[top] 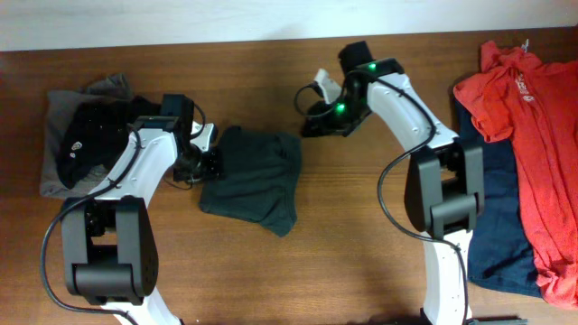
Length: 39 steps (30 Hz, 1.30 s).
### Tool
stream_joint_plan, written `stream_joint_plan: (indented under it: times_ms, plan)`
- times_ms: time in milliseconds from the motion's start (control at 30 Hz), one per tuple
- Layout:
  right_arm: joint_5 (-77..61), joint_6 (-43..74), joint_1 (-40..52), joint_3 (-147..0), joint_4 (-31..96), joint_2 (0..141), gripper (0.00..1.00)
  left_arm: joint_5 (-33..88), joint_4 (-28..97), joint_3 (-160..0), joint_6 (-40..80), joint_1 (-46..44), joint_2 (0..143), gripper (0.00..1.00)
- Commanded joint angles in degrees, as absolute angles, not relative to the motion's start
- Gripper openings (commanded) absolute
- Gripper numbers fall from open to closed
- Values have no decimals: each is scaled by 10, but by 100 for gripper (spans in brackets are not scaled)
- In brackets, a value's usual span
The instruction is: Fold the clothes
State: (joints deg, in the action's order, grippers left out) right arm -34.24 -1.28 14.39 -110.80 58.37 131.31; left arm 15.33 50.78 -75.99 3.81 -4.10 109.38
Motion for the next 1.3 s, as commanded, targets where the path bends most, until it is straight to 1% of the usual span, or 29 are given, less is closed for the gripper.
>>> stream_joint_plan:
  times_ms: [0,100,133,200,300,367,400,467,533,600,700,800,833,867,933,967,1033,1100,1167,1200,1233,1267]
  plan:
    - [-336,-43,182,-1118,553,1300,57,178,457,-757,36,-43,1094,41]
    - [-302,-42,205,-1117,539,1310,57,176,405,-757,36,-43,1094,43]
    - [-276,-40,218,-1114,538,1317,56,165,383,-757,36,-43,1094,46]
    - [-245,-41,230,-1107,537,1324,50,148,374,-757,36,-44,1094,48]
    - [-225,-40,236,-1101,538,1327,22,135,373,-755,30,-43,1100,48]
    - [-217,-35,234,-1101,538,1327,8,135,373,-749,30,-43,1106,49]
    - [-218,-33,231,-1101,538,1327,4,135,373,-747,30,-43,1110,49]
    - [-218,-4,216,-1106,552,1327,4,135,374,-739,30,-43,1129,49]
    - [-218,19,201,-1107,567,1327,4,139,379,-735,30,-43,1143,45]
    - [-218,39,183,-1107,584,1327,4,140,381,-731,30,-43,1154,43]
    - [-244,33,158,-1107,604,1327,4,139,380,-730,30,-43,1162,43]
    - [-290,-4,145,-1107,607,1327,4,139,379,-730,30,-43,1163,43]
    - [-302,-13,143,-1107,607,1327,4,139,379,-730,30,-43,1163,43]
    - [-319,-23,142,-1107,607,1327,8,140,380,-730,30,-43,1163,43]
    - [-373,-59,145,-1107,604,1327,39,142,380,-730,30,-43,1163,43]
    - [-380,-65,147,-1107,599,1327,50,142,380,-730,30,-43,1163,43]
    - [-374,-67,157,-1106,583,1327,66,142,380,-730,30,-43,1163,43]
    - [-364,-67,168,-1103,567,1328,72,142,379,-730,30,-43,1163,43]
    - [-342,-66,186,-1101,552,1334,73,142,380,-730,30,-43,1163,43]
    - [-334,-66,192,-1101,552,1336,71,142,380,-731,30,-43,1163,43]
    - [-323,-66,200,-1101,552,1343,67,142,380,-731,30,-43,1163,43]
    - [-317,-66,209,-1100,554,1349,57,142,380,-731,30,-43,1163,43]
